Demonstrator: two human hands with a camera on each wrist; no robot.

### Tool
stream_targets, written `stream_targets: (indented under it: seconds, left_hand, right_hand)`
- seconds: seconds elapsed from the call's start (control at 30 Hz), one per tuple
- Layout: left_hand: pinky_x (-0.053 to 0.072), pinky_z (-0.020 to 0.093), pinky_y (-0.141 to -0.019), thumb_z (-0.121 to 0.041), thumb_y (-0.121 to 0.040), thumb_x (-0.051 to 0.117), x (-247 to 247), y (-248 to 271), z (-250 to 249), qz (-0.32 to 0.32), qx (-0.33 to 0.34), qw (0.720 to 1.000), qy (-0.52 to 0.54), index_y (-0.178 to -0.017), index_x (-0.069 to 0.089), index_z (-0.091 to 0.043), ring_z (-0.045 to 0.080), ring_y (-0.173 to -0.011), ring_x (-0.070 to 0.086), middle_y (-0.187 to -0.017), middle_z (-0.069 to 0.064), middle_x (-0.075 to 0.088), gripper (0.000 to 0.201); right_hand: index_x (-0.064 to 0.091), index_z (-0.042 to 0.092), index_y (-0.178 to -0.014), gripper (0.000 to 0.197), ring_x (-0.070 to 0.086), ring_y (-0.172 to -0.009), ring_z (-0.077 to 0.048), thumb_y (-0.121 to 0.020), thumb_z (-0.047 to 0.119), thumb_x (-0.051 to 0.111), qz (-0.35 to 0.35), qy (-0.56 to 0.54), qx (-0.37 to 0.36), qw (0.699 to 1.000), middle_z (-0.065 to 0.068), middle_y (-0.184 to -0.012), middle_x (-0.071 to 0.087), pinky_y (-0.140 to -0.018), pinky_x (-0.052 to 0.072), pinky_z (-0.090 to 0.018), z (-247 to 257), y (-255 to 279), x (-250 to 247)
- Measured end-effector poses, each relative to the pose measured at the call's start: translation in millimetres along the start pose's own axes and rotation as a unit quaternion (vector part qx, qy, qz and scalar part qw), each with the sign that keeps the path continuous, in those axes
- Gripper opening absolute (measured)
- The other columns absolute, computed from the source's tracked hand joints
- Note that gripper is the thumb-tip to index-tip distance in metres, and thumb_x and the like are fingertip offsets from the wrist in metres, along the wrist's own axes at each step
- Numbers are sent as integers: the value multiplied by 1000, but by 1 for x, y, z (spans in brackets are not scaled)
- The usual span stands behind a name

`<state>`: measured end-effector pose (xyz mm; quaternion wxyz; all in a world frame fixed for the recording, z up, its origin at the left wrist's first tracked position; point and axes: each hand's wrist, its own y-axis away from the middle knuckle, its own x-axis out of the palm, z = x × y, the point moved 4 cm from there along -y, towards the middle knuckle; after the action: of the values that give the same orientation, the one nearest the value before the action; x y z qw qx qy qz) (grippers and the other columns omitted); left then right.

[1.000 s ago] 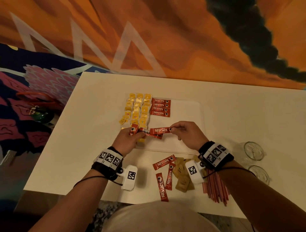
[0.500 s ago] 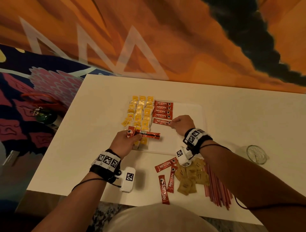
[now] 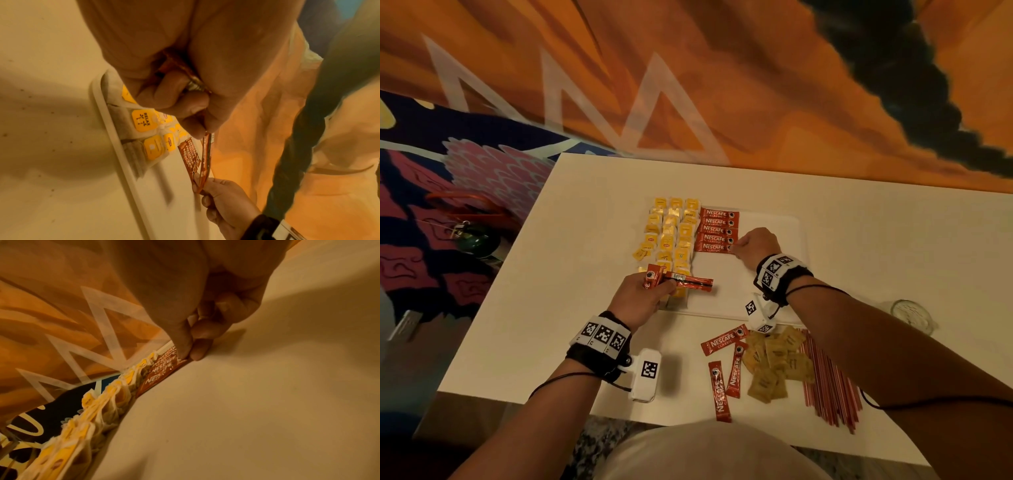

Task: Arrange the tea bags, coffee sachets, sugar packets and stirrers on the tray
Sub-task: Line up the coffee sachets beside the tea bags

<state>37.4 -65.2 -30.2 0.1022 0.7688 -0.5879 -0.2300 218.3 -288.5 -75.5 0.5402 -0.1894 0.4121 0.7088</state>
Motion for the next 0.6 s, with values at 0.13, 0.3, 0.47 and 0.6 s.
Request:
stream_targets:
  seconds: [0.13,0.3,0.47,0.6]
  left_hand:
    - [35,23,-45,-20,-90,70,2,0,0,6,-4,1000,7,-84,76,-9,11,-45,43,-72,17,66,14]
    - [31,22,-43,-19,-91,68,4,-2,2,17,-17,999,25,-86,75,-6,12,-45,39,-69,13,61,15]
    - [29,21,-42,-16,-93,66,7,-5,1,28,-34,997,63,-87,75,-6,10,-44,38,-82,11,71,14]
    - [30,20,-40,-14,-94,65,12,-6,-3,40,-26,995,83,-91,74,-6,11,-44,37,-81,7,72,12]
  right_hand:
    - [78,16,-94,24,69,-82,-17,-85,39,77,-4,16,-6,1000,2,-91,76,-81,59,-36,-1,0,-3]
    - [73,17,-88,31,69,-84,-20,-89,48,71,-12,31,-39,999,1,-88,75,-81,58,-38,4,13,-12]
    - [74,21,-91,24,67,-74,-7,-95,43,65,69,-84,-96,989,4,-83,75,-70,49,-25,12,48,-13]
    - [73,20,-105,34,58,-57,-5,-100,48,54,171,-133,-114,969,2,-89,77,-63,49,-22,16,80,-12]
